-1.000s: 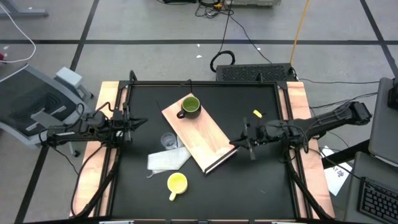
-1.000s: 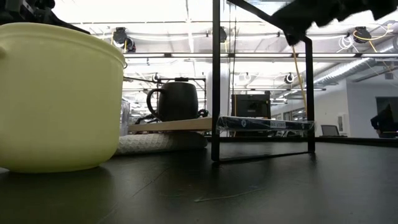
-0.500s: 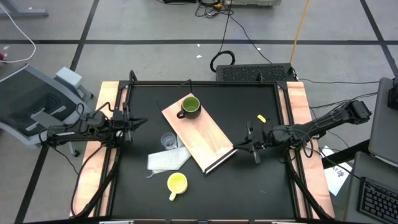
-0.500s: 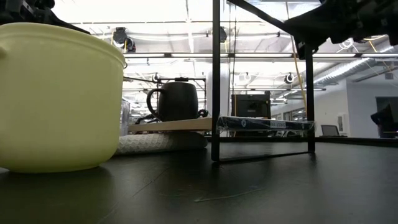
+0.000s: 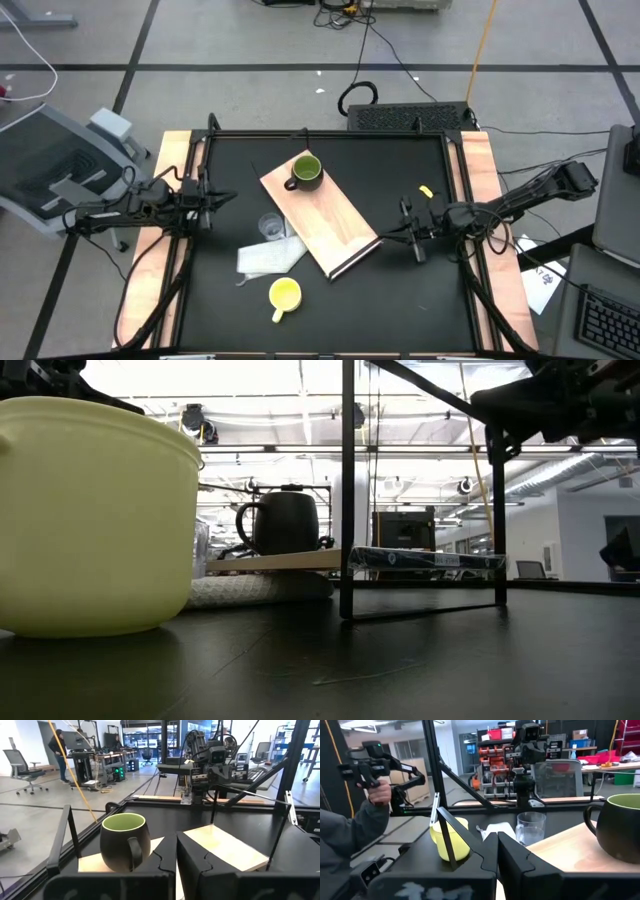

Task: Stack small to large cups/mugs on shelf
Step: Put the yellow mug on the shelf

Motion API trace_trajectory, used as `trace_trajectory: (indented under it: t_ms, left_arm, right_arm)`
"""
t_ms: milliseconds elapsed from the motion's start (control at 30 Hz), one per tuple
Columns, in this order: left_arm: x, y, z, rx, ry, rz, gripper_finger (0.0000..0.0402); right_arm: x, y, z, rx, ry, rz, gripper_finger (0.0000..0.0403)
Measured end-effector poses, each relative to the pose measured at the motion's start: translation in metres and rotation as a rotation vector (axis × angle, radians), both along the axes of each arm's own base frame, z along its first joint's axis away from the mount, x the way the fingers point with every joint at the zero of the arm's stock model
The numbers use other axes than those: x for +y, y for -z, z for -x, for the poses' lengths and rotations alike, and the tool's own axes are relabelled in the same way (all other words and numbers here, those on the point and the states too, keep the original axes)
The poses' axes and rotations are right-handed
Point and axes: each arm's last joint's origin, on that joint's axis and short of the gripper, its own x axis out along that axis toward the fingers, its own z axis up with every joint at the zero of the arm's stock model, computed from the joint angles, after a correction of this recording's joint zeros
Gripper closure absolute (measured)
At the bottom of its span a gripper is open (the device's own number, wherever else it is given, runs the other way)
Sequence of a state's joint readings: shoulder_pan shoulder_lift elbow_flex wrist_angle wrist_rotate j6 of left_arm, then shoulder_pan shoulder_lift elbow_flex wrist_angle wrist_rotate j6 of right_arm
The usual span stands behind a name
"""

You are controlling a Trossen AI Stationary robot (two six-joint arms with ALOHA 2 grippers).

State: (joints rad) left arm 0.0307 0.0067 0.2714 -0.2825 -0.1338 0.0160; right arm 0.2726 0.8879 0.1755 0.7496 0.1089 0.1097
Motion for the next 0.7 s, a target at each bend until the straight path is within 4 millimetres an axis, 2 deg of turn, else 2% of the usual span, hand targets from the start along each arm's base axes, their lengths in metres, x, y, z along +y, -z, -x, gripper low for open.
trace_trajectory:
  t_ms: [167,367,567,700]
  left_arm:
    - [0.000,0.000,0.000,0.000,0.000,-0.002,0.0398]
    - [0.000,0.000,0.000,0.000,0.001,-0.002,0.0389]
    - [0.000,0.000,0.000,0.001,0.003,0.000,0.0396]
    - [0.000,0.000,0.000,0.001,0.003,0.000,0.0393]
  right_arm:
    - [0.000,0.003,0.002,0.000,-0.001,-0.006,0.0403]
    - [0.000,0.003,0.002,0.000,-0.006,0.022,0.0403]
    - [0.006,0.004,0.004,-0.006,-0.046,0.058,0.0403]
    - [0.009,0.014,0.006,0.069,-0.070,0.093,0.0403]
